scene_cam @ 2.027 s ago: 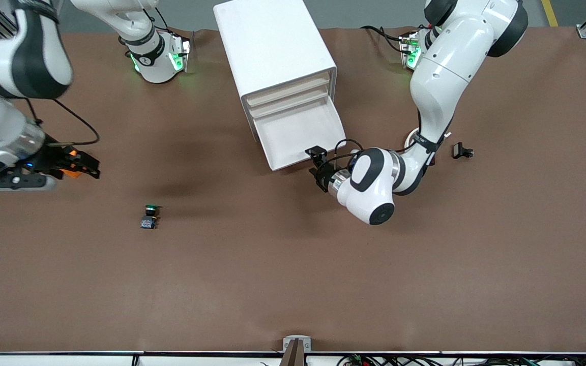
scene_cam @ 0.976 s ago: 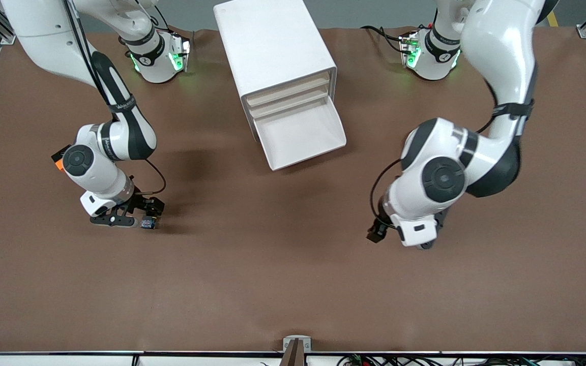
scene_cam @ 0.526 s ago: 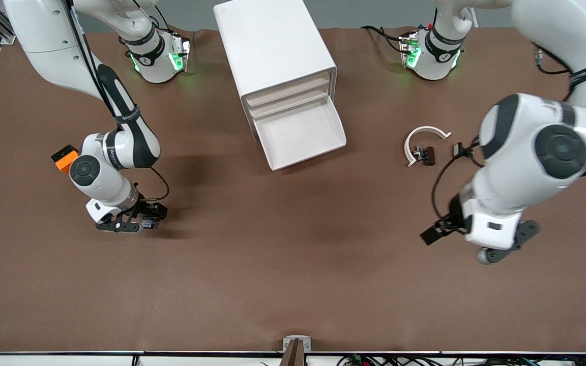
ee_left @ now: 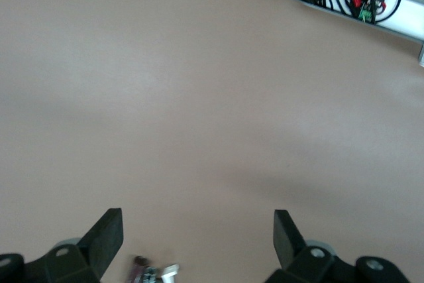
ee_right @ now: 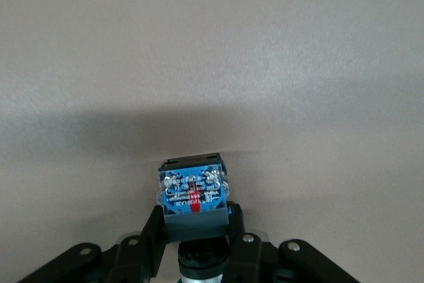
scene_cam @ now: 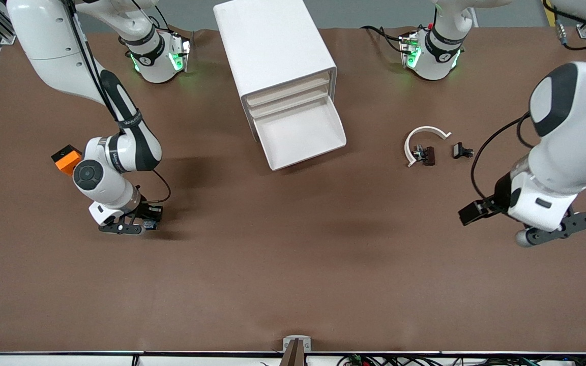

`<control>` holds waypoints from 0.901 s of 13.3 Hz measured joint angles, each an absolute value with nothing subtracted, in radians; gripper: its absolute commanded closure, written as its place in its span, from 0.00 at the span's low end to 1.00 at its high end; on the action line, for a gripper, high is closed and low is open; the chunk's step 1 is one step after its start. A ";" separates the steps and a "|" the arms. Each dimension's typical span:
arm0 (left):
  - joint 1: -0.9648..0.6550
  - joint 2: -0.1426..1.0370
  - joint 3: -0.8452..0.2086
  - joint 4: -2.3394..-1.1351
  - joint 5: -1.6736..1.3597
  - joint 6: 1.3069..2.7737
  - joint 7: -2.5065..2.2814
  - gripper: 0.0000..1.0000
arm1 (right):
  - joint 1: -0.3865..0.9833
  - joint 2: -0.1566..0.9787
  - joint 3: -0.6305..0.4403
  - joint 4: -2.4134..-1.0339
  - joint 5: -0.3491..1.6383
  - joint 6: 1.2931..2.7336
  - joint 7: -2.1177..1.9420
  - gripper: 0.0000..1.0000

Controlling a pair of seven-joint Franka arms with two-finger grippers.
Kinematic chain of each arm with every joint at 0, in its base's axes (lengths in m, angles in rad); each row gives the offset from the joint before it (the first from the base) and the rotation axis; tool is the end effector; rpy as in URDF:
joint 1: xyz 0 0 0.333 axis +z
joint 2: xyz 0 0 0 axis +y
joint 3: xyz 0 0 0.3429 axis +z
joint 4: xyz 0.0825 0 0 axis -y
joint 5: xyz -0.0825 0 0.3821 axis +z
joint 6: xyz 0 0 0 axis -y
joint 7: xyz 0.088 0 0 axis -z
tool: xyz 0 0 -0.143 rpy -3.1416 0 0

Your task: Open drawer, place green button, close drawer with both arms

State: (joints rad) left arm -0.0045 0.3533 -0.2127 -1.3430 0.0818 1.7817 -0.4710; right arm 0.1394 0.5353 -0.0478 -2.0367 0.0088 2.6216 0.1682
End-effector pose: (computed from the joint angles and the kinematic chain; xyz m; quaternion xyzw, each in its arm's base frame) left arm 0.6747 -0.1150 0.5294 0.9907 0.1278 0.0452 0.0118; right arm 0.6139 0.0565 0.1705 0.9989 -0.0384 0.0262 0.0065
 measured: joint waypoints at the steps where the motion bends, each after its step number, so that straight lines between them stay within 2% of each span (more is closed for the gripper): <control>1: 0.010 0.321 -0.213 -1.376 0.082 1.779 -0.433 0.00 | 0.140 0.534 -0.047 -2.021 0.009 2.593 0.179 1.00; 4: 0.045 0.234 -0.213 -1.481 0.082 1.777 -0.345 0.00 | 0.171 0.489 -0.037 -1.909 0.009 2.345 0.324 1.00; 8: 0.050 0.119 -0.216 -1.599 0.082 1.777 -0.289 0.00 | 0.340 0.361 -0.020 -1.782 0.021 2.031 0.676 1.00; 12: 0.055 0.049 -0.216 -1.645 0.082 1.777 -0.235 0.00 | 0.532 0.319 -0.006 -1.756 0.102 1.984 1.007 1.00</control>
State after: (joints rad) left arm 0.0550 0.0492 -0.2156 -1.6450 0.0818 1.7773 -0.2355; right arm 0.5320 0.3188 -0.0058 -1.7561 0.1019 1.9842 1.0069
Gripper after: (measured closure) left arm 0.000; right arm 0.586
